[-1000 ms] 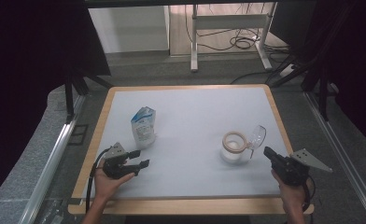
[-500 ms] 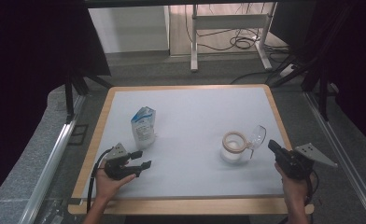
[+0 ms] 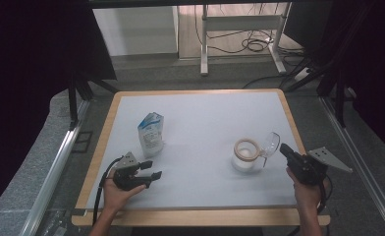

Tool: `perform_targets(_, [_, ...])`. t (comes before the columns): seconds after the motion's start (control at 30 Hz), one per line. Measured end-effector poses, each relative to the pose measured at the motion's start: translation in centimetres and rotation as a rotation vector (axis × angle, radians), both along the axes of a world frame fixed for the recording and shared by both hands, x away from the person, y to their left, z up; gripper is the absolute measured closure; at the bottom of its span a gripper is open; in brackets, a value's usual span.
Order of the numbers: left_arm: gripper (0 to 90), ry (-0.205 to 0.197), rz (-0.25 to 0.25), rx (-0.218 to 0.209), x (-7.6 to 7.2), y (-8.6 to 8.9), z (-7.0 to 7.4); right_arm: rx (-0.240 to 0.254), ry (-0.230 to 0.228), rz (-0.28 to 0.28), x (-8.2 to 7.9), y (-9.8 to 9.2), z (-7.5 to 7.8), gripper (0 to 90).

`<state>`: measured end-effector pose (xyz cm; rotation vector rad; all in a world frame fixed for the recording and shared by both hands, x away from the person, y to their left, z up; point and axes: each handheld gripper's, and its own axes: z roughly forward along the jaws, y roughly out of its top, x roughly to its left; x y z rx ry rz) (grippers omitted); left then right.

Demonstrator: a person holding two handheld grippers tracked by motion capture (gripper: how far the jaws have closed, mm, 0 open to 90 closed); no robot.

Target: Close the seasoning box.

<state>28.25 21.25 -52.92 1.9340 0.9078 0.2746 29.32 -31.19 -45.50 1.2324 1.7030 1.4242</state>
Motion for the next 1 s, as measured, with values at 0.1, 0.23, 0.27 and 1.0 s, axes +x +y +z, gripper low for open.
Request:
perform_targets(0.1, [38.7,0.003,-0.004,0.002,0.0,-0.1,-0.1,0.003,-0.002,0.000,0.0,0.1,0.1,89.9])
perform_targets(0.23, [38.7,0.006,-0.009,0.009,0.0,-0.4,-0.2,0.000,-0.003,0.005,0.1,0.3,0.2,89.8])
perform_targets(0.27, [38.7,0.008,-0.010,0.010,0.0,-0.4,-0.2,-0.001,-0.005,0.004,0.2,0.4,0.2,89.8])
perform_targets(1.0, [38.3,0.023,-0.007,0.025,0.0,-0.8,-0.7,-0.066,0.013,0.110,1.2,5.0,-0.1,89.8])
